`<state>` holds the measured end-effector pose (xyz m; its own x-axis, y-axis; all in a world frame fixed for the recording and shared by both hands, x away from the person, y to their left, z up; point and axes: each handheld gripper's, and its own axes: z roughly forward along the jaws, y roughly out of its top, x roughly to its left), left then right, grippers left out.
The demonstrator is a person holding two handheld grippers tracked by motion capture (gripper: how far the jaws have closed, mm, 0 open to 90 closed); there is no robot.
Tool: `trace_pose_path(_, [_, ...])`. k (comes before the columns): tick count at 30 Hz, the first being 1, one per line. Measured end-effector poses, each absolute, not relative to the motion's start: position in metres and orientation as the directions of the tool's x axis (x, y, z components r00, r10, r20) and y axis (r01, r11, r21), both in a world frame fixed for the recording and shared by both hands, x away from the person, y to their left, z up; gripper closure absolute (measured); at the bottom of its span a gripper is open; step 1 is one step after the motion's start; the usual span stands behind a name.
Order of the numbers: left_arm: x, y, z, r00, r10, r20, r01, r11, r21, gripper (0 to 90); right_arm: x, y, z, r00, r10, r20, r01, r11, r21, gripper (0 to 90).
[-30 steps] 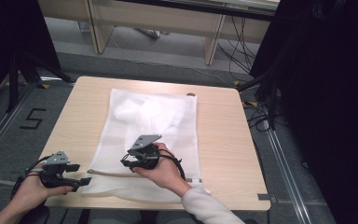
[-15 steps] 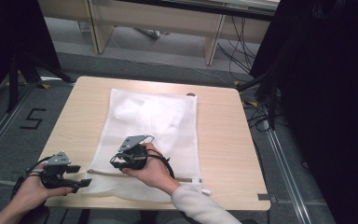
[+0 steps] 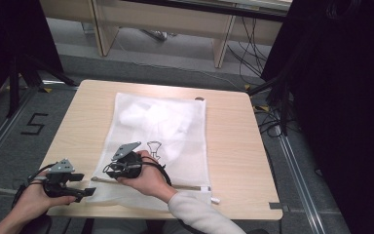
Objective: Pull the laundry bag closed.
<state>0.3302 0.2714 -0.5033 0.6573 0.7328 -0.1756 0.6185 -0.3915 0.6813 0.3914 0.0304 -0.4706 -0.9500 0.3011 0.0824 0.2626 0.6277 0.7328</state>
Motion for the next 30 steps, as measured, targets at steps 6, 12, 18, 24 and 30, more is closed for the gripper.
trace_pose_path(6, [0.330, 0.270, -0.504, 0.652, 0.733, -0.193, 0.622, -0.372, 0.689, 23.8, 0.393, 0.043, -0.475, -0.951, 0.293, 0.098, 0.269, 0.629, 0.729, 74.1])
trace_pose_path(12, [0.330, 0.271, -0.503, 0.657, 0.732, -0.178, 0.619, -0.390, 0.682, 23.8, 0.393, 0.058, -0.480, -0.957, 0.273, 0.101, 0.259, 0.639, 0.724, 75.3])
trace_pose_path(18, [0.330, 0.271, -0.504, 0.662, 0.727, -0.185, 0.619, -0.391, 0.681, 23.7, 0.394, 0.071, -0.485, -0.963, 0.256, 0.086, 0.239, 0.659, 0.713, 75.3])
trace_pose_path(24, [0.330, 0.271, -0.504, 0.662, 0.727, -0.185, 0.619, -0.391, 0.681, 23.7, 0.395, 0.079, -0.491, -0.963, 0.251, 0.099, 0.246, 0.669, 0.702, 75.4])
trace_pose_path(30, [0.330, 0.271, -0.504, 0.662, 0.726, -0.185, 0.619, -0.391, 0.681, 23.7, 0.395, 0.084, -0.496, -0.963, 0.246, 0.107, 0.250, 0.673, 0.696, 76.7])
